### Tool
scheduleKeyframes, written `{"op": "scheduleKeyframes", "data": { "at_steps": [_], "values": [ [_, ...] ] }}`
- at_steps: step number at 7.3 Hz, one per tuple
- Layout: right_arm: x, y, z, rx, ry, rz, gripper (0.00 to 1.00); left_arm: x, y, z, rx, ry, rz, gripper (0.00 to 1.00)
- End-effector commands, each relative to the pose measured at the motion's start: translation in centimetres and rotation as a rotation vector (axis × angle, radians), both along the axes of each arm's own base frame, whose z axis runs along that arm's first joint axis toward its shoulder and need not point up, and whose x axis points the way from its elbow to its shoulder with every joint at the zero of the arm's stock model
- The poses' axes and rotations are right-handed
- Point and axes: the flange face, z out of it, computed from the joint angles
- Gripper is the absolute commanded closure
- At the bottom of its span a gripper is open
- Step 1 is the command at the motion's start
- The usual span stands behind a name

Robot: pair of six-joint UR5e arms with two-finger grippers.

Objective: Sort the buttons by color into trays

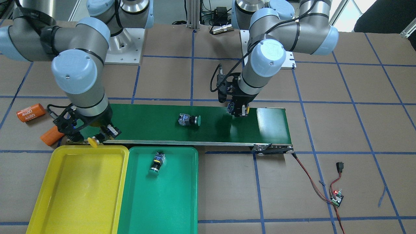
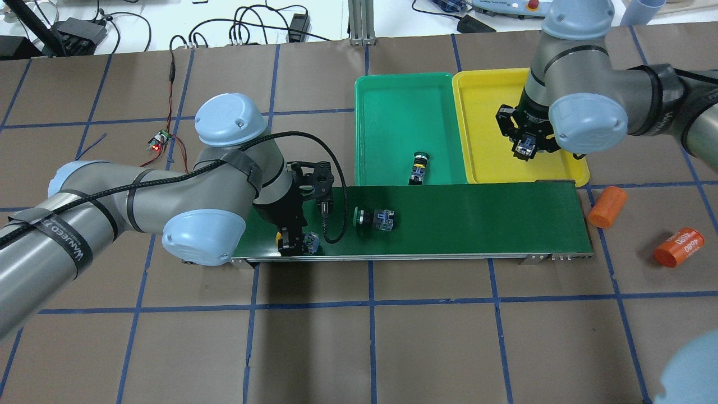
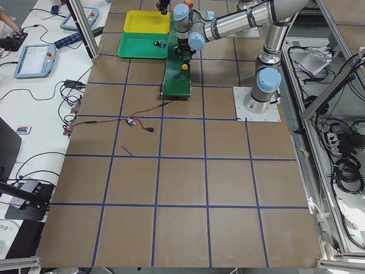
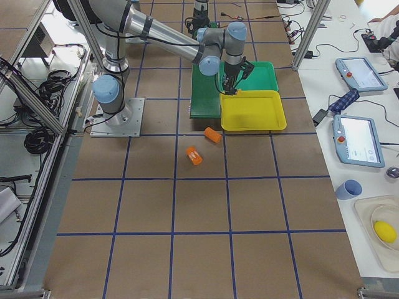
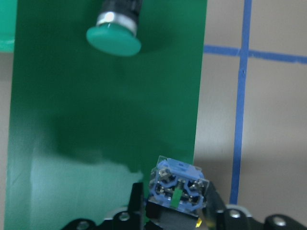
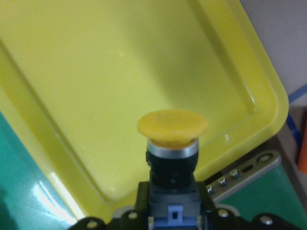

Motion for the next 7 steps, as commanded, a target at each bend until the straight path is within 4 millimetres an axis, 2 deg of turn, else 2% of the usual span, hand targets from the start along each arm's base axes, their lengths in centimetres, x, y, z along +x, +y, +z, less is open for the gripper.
{"op": "scheduleKeyframes", "data": {
  "at_steps": [1,2,3,4,5,6,7],
  "values": [
    [-4.9,-2.5,-3.5,-0.028,0.013,0.129,1.00,1.4,-1.6,2.0,-0.049,0.011,0.052,0.00],
    [-6.9,-3.0,-4.3,-0.020,0.015,0.159,1.00,1.4,-2.3,4.4,-0.086,0.014,0.082,0.00],
    [-7.0,-3.2,-4.7,-0.016,0.012,0.158,0.98,1.3,-2.3,8.3,-0.090,0.015,0.146,0.00],
    [-7.1,-3.6,-4.2,-0.028,0.018,0.161,0.29,1.1,-2.5,12.6,-0.109,0.027,0.229,0.00],
    [-7.0,-3.8,-3.1,-0.052,0.025,0.161,0.00,1.3,-1.4,15.6,-0.046,0.005,0.316,0.00],
    [-6.8,-3.5,-2.4,-0.055,0.026,0.162,0.00,1.4,-0.3,18.9,-0.050,0.005,0.469,0.00],
    [-6.2,-3.1,-1.2,-0.071,0.023,0.168,0.00,1.7,1.2,21.4,-0.027,-0.007,0.528,0.00]
  ]
}}
